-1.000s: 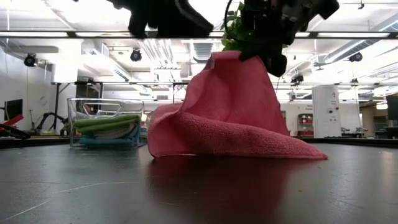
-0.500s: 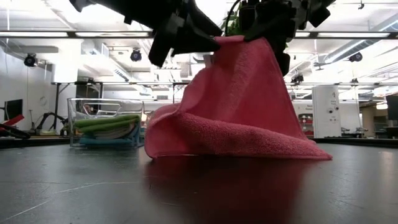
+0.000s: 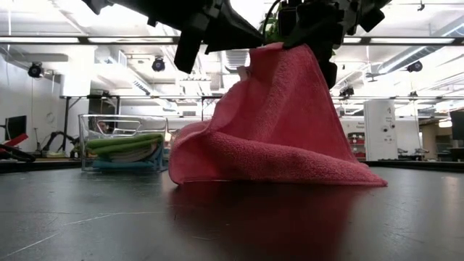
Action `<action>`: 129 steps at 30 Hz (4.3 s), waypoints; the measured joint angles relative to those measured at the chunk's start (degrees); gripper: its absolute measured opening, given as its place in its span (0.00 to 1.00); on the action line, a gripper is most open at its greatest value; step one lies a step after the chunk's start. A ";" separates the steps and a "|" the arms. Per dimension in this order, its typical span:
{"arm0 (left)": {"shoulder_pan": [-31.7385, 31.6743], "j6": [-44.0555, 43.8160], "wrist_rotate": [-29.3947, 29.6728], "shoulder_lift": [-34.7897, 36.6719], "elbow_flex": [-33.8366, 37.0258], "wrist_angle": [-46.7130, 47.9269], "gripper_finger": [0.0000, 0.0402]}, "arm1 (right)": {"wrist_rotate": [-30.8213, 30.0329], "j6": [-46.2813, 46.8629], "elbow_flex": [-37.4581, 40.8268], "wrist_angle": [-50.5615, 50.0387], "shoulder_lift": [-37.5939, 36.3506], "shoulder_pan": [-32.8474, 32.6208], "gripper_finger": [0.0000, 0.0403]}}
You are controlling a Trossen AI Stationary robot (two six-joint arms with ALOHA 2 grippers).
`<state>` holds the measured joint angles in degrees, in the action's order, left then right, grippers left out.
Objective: Fold microfiber towels
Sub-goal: Fold the pink microfiber towel
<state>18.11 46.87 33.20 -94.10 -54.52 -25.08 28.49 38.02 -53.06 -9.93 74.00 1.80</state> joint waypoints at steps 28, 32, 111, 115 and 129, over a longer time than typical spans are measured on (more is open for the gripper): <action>-0.55 0.26 2.44 -0.27 -0.28 -0.72 0.42 | 1.95 6.11 -0.02 2.62 0.02 0.11 0.02; -0.64 0.44 2.54 -0.27 -0.28 -0.41 0.20 | 1.95 5.95 -0.04 2.72 0.02 0.10 0.02; 1.81 -45.12 3.99 11.68 -5.46 31.99 0.00 | -33.92 -23.06 5.23 -19.99 -6.83 -14.29 0.02; 1.79 -42.57 3.19 15.39 -5.55 32.59 0.00 | -37.22 -24.60 -2.89 -30.84 -10.89 -14.29 0.02; -5.23 -34.62 -8.03 31.11 -5.27 35.10 0.00 | -54.12 -34.69 -26.68 -53.20 -12.84 -14.16 0.02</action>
<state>12.87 12.25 25.17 -62.99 -59.79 10.02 -25.63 3.33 -79.74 -63.13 61.16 -12.36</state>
